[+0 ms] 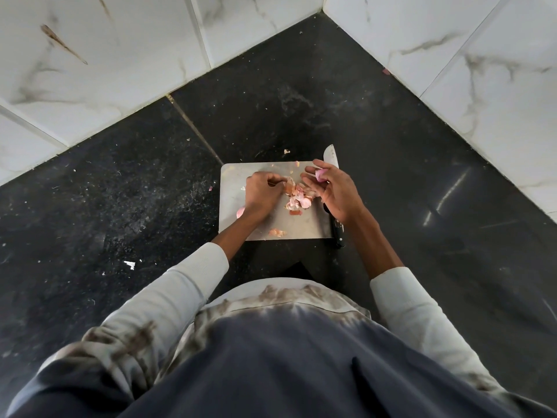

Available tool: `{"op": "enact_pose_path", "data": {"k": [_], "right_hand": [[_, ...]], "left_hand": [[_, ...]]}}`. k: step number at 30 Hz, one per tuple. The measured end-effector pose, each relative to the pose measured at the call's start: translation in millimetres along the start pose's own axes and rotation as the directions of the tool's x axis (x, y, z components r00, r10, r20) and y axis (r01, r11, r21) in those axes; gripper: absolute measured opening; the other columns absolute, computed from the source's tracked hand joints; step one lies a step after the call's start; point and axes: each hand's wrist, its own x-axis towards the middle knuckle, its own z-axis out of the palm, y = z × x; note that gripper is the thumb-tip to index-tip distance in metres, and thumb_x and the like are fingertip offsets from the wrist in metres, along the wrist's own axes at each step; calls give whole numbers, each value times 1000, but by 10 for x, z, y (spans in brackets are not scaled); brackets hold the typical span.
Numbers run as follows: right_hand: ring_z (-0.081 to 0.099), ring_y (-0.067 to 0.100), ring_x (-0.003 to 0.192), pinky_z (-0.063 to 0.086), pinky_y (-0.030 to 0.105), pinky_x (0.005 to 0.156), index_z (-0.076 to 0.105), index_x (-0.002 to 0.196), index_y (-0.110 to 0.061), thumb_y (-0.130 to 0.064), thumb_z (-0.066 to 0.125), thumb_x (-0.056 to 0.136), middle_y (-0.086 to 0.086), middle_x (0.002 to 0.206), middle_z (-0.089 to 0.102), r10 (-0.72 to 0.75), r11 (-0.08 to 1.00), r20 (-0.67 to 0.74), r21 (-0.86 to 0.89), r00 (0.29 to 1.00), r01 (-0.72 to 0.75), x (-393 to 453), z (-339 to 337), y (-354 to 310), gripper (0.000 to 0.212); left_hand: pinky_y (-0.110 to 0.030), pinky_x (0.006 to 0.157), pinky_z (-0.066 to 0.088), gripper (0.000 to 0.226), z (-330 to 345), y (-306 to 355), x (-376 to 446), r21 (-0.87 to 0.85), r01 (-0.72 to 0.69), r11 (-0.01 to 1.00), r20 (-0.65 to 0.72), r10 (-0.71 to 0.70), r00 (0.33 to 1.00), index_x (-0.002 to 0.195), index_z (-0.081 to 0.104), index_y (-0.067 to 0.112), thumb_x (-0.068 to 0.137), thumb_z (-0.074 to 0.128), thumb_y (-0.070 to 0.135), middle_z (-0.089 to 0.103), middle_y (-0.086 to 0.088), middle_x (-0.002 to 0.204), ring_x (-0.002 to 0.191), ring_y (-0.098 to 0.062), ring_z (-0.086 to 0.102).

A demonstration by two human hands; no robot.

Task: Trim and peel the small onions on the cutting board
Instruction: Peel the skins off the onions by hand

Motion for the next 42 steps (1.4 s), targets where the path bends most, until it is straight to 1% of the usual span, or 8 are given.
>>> {"op": "enact_pose_path", "data": {"k": [4, 9, 18, 23, 30, 33, 38, 42], "right_hand": [[64, 34, 134, 52, 40, 114, 46, 149, -1, 3, 51, 108, 18, 138, 69, -107, 983, 118, -134, 987, 123, -68, 6, -14, 41], [62, 20, 138, 55, 33, 106, 45, 150, -6, 1, 65, 102, 8, 144, 68, -166, 909, 245, -338, 955, 245, -161, 93, -62, 52], [69, 17, 127, 57, 46, 108, 62, 132, -4, -4, 79, 92, 1, 130, 76, -245, 788, 213, -525, 946, 322, -145, 213, -89, 43], [74, 12, 109, 62, 34, 99, 74, 127, -15, -23, 84, 92, -3, 120, 78, -320, 637, 128, -704, 939, 314, -85, 274, -39, 38], [74, 6, 91, 59, 13, 80, 71, 123, -13, -32, 90, 86, -7, 103, 76, -452, 505, 131, -778, 882, 374, -63, 347, 17, 45], [74, 6, 84, 60, 16, 76, 70, 113, -12, -31, 88, 88, -7, 96, 75, -487, 487, 128, -781, 864, 390, -66, 366, 45, 36], [75, 7, 93, 62, 22, 86, 73, 115, -14, -29, 91, 85, -6, 103, 78, -476, 484, 161, -773, 865, 411, -46, 336, 49, 38], [73, 7, 95, 62, 21, 87, 73, 115, -15, -28, 91, 84, -7, 105, 76, -509, 451, 184, -775, 841, 443, -45, 354, 56, 38]], "left_hand": [[-26, 94, 60, 15, -4, -16, 12, 140, -73, 987, -6, 74, 997, 111, 81, 11, 100, 73, 16, 76, -5, 118, 96, -12, 69], [-23, 91, 56, 17, -80, -2, 49, 201, -144, 969, 7, 145, 989, 113, 81, 15, 97, 75, 14, 71, -5, 127, 109, -17, 68], [-31, 87, 66, 29, -194, -4, 103, 20, -100, 995, 14, 99, 995, 113, 79, 17, 93, 74, -3, 79, 2, 106, 93, -6, 75], [-34, 93, 65, 29, -211, 80, 102, -124, -66, 990, 29, 70, 997, 115, 80, 18, 94, 75, -1, 79, 3, 111, 99, -9, 75], [-44, 97, 63, 24, -255, 195, 51, -436, 15, 900, 136, 49, 989, 118, 80, 14, 96, 78, 22, 81, -5, 111, 103, -24, 78], [-37, 90, 63, 28, -255, 221, 40, -419, 19, 908, 166, 56, 984, 117, 81, 13, 91, 83, 24, 81, -4, 108, 98, -23, 78], [-49, 104, 60, 22, -274, 203, 62, -464, 74, 883, 172, 8, 985, 116, 82, 11, 96, 78, 19, 81, -7, 110, 105, -27, 78], [-41, 101, 60, 25, -289, 215, 34, -545, 126, 829, 244, 13, 970, 125, 76, 6, 101, 69, 7, 78, -14, 120, 104, -23, 74]]}}
